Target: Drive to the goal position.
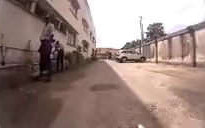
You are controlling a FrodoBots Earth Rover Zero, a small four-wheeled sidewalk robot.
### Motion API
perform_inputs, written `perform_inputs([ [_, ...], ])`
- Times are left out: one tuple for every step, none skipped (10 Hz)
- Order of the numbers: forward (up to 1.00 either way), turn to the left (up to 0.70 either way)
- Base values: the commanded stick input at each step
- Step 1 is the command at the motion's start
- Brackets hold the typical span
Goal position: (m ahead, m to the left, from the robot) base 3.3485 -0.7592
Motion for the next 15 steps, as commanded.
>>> perform_inputs([
  [0.85, -0.22],
  [0.85, 0.00],
  [0.85, 0.00],
  [0.85, 0.00],
  [0.85, 0.00],
  [0.85, 0.00],
  [0.85, 0.00],
  [0.85, 0.00],
  [0.85, -0.22],
  [0.85, -0.28],
  [0.85, -0.16],
  [0.85, -0.04],
  [0.85, 0.00],
  [0.85, 0.00],
  [0.85, 0.00],
])
